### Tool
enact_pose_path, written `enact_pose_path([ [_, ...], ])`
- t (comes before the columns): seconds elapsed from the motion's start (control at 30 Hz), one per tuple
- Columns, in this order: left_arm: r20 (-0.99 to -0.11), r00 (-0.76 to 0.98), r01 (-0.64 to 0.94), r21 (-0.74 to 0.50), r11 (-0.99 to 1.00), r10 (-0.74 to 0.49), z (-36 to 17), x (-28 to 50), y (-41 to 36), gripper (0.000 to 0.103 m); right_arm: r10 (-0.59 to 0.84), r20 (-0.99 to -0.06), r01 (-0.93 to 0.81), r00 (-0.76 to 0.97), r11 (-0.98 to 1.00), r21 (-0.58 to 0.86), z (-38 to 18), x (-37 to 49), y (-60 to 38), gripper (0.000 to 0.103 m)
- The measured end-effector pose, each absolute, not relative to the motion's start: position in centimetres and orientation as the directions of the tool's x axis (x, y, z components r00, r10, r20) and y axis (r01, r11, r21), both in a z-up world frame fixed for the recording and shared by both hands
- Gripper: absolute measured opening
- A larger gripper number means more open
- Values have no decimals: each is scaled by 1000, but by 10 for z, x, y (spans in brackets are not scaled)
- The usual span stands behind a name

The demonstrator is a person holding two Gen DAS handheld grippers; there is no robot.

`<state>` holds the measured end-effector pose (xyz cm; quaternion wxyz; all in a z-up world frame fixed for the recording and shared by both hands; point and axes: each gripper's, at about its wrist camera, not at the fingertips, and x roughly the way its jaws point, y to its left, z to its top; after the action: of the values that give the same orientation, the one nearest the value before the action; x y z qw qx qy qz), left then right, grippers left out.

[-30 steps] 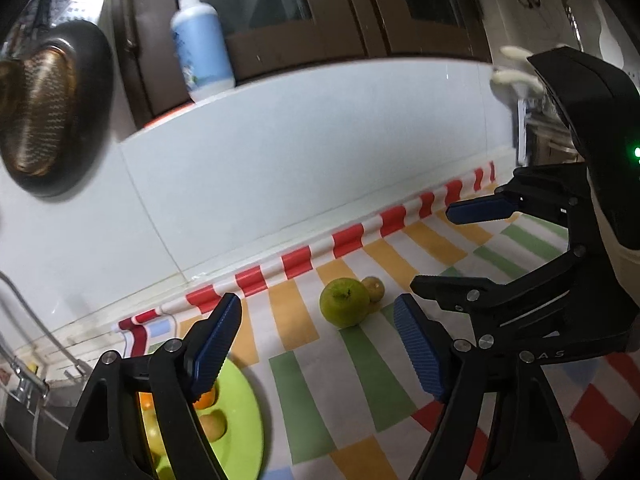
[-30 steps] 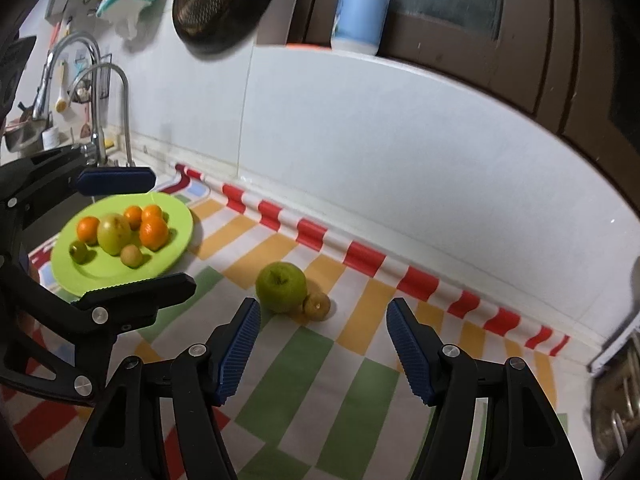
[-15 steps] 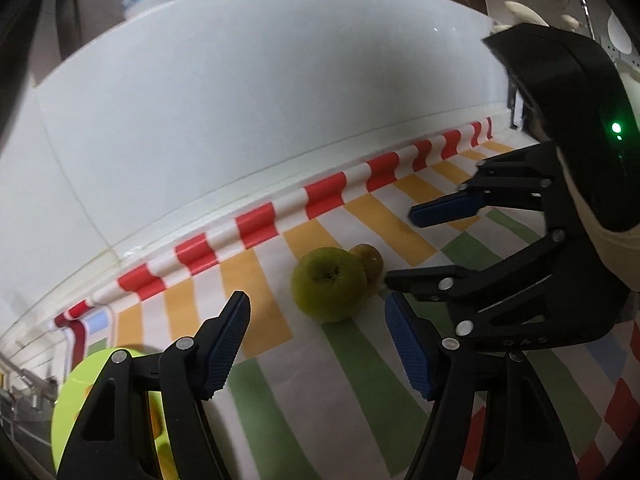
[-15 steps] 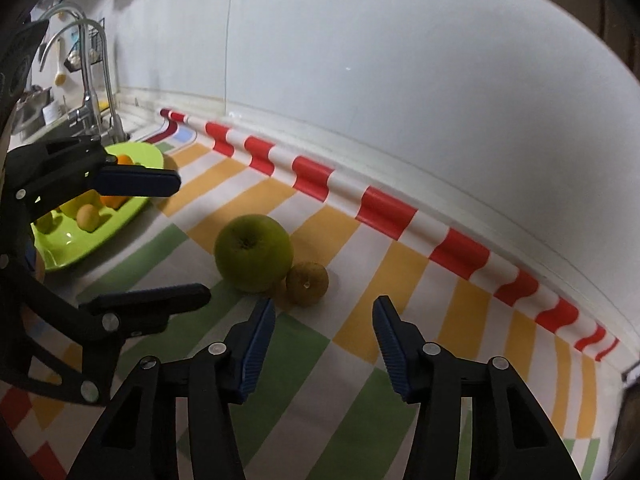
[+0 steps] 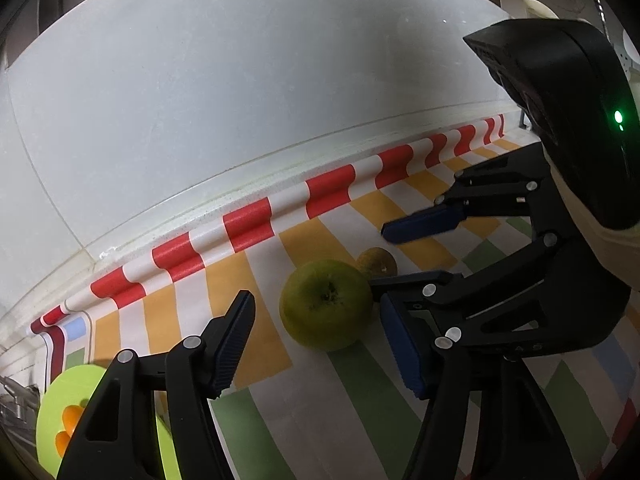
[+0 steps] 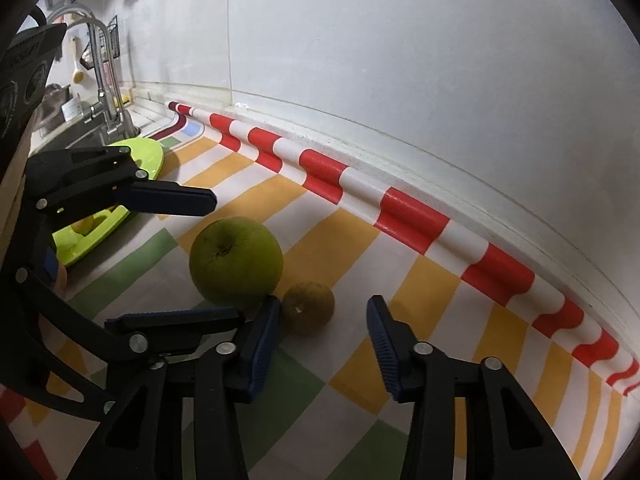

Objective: Organize fruits
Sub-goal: 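Move the left tool to the green apple while the right tool reaches the brown fruit, then close the left tool on the green apple while the right tool grips the brown fruit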

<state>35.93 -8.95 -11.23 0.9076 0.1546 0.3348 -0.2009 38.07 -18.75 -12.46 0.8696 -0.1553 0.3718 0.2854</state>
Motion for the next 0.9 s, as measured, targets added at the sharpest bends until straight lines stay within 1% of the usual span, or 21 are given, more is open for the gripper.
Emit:
enact_pose_path([
  [0.13, -671, 688, 475, 130, 870, -275, -111, 364, -90, 53, 399, -743, -617, 538, 786, -25, -127, 387, -187, 30],
  [0.23, -671, 685, 476, 119, 871, -283, -110, 366, -92, 48, 395, -739, -587, 546, 809, -1, -127, 387, -192, 30],
  [0.4, -671, 688, 466, 115, 877, -277, -110, 369, -94, 48, 318, -739, -483, 594, 876, -11, -125, 376, -206, 30],
  [0.53, -665, 697, 459, 127, 879, -268, -111, 370, -97, 48, 272, -708, -397, 651, 918, -12, -114, 358, -218, 30],
  [0.63, -664, 703, 453, 140, 880, -256, -110, 367, -99, 47, 255, -694, -356, 673, 934, -2, -107, 344, -220, 30],
  [0.9, -656, 708, 415, 88, 906, -261, -94, 347, -91, 47, 259, -658, -302, 707, 952, 51, -90, 321, -224, 30],
])
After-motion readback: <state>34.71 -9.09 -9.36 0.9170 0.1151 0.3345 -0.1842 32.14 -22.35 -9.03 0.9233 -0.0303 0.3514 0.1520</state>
